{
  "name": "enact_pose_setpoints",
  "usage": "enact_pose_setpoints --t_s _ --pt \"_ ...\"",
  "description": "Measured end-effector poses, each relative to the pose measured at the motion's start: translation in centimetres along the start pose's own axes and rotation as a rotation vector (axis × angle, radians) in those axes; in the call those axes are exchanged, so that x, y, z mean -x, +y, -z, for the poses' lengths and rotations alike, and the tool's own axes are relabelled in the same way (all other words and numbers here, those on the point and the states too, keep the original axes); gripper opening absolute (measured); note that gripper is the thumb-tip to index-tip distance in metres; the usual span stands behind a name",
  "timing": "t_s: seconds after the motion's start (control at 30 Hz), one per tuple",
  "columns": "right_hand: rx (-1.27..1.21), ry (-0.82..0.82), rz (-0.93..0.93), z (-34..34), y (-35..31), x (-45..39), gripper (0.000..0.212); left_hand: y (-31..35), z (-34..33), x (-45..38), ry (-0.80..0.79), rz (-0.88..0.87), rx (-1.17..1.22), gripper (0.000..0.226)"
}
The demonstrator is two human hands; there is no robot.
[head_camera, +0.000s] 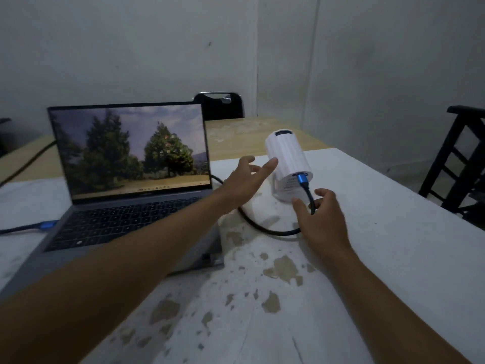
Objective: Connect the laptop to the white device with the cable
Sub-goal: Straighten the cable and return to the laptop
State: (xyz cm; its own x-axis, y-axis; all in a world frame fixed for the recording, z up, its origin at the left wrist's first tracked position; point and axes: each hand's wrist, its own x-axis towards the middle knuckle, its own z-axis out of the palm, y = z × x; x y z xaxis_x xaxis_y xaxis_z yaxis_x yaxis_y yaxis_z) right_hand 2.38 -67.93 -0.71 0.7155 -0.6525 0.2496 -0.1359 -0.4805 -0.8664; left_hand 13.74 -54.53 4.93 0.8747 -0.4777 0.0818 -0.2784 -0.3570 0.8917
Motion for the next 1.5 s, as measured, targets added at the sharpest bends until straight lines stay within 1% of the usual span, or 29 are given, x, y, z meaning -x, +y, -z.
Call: enact_pose_setpoints --t_s 0.07,0.13,0.17,0.2,0.27,0.3,0.33,0.37,0.4,0.43,0.47,0.5,0.53,0.6,0.63,0.67,0.7,0.73,0.77,0.83,0.9,0.93,1.03,1.1,1.17,1.23,1.33,1.43,1.5 --pt "0.022 0.026 0.017 0.0 0.2 0.2 0.059 -1.2 3.7 3.1 0.033 -0.094 -0.121 0.076" --pt "0.026 0.059 0.018 -0.2 0.1 0.3 0.059 -3.2 8.3 6.4 0.103 -0.135 -0.187 0.055" --pt "0.041 0.087 0.023 -0.2 0.0 0.4 0.058 -4.5 10.5 8.4 0.173 -0.137 -0.209 0.044" --pt "0.077 0.129 0.047 -0.3 -0.3 0.7 0.057 -5.9 13.1 10.7 0.265 -0.126 -0.231 0.039" --pt "0.182 0.261 0.170 0.1 -0.8 1.4 0.051 -8.8 16.9 14.3 0.441 -0.071 -0.271 0.039" --pt "0.239 0.317 0.286 0.3 -1.2 2.1 0.046 -10.3 18.5 16.0 0.510 -0.011 -0.304 0.043" --pt "0.290 0.338 0.428 0.4 -1.6 3.0 0.041 -11.7 20.0 17.6 0.565 0.070 -0.347 0.048" --pt "0.322 0.315 0.563 0.4 -2.1 4.1 0.036 -12.9 21.0 18.9 0.617 0.153 -0.406 0.053" --pt "0.314 0.243 0.669 -0.1 -2.7 5.2 0.029 -13.9 22.0 20.4 0.665 0.232 -0.474 0.057" --pt "0.267 0.142 0.722 -0.6 -3.6 6.5 0.019 -14.7 22.6 21.6 0.693 0.292 -0.535 0.061" --pt "0.208 0.032 0.737 -1.5 -4.5 7.7 0.008 -15.3 23.1 22.6 0.696 0.354 -0.571 0.065" --pt "0.176 -0.060 0.736 -2.6 -5.6 8.7 0.003 -15.9 23.5 23.3 0.680 0.402 -0.581 0.069" --pt "0.168 -0.115 0.720 -4.0 -6.4 9.6 0.008 -16.2 23.6 23.9 0.649 0.439 -0.583 0.074" --pt "0.148 -0.164 0.597 -6.8 -7.8 10.8 0.009 -16.2 23.4 24.6 0.585 0.428 -0.615 0.081" --pt "0.147 -0.162 0.483 -8.0 -8.2 11.1 0.020 -16.1 23.2 25.0 0.541 0.414 -0.654 0.078" --pt "0.165 -0.159 0.354 -9.1 -8.3 11.4 0.034 -15.8 22.8 25.3 0.481 0.392 -0.715 0.069" --pt "0.198 -0.162 0.247 -9.8 -8.4 11.8 0.049 -15.7 22.5 25.4 0.436 0.363 -0.723 0.059" --pt "0.235 -0.168 0.188 -10.3 -8.2 12.0 0.060 -15.7 22.6 25.6 0.404 0.347 -0.717 0.057" --pt "0.270 -0.179 0.167 -10.5 -8.1 12.3 0.068 -15.5 22.8 25.5 0.419 0.371 -0.643 0.058" --pt "0.317 -0.215 0.170 -10.4 -8.0 12.5 0.075 -15.3 23.3 25.3 0.449 0.377 -0.534 0.050" --pt "0.317 -0.257 0.153 -10.1 -8.3 12.7 0.073 -15.4 23.6 25.0 0.442 0.325 -0.593 0.048" --pt "0.292 -0.274 0.133 -10.0 -8.5 12.7 0.069 -15.4 23.7 24.9 0.439 0.334 -0.593 0.051" --pt "0.206 -0.302 0.080 -9.4 -9.2 12.9 0.060 -15.5 23.9 25.0 0.446 0.333 -0.508 0.059" --pt "0.183 -0.286 0.075 -9.1 -9.2 12.9 0.058 -15.1 23.7 25.2 0.443 0.312 -0.424 0.056" --pt "0.172 -0.256 0.070 -8.9 -9.1 12.9 0.059 -15.0 23.5 25.3 0.456 0.299 -0.335 0.046" --pt "0.169 -0.239 0.073 -8.8 -9.0 13.0 0.063 -14.8 23.5 25.3 0.479 0.327 -0.301 0.039" --pt "0.180 -0.246 0.090 -8.7 -9.0 13.1 0.066 -15.2 23.7 25.2 0.519 0.314 -0.299 0.040" --pt "0.196 -0.298 0.097 -8.7 -8.9 13.4 0.066 -15.7 23.8 25.2 0.553 0.285 -0.334 0.045" --pt "0.207 -0.327 0.104 -8.7 -8.8 13.6 0.069 -15.4 24.2 24.7 0.614 0.276 -0.335 0.039"
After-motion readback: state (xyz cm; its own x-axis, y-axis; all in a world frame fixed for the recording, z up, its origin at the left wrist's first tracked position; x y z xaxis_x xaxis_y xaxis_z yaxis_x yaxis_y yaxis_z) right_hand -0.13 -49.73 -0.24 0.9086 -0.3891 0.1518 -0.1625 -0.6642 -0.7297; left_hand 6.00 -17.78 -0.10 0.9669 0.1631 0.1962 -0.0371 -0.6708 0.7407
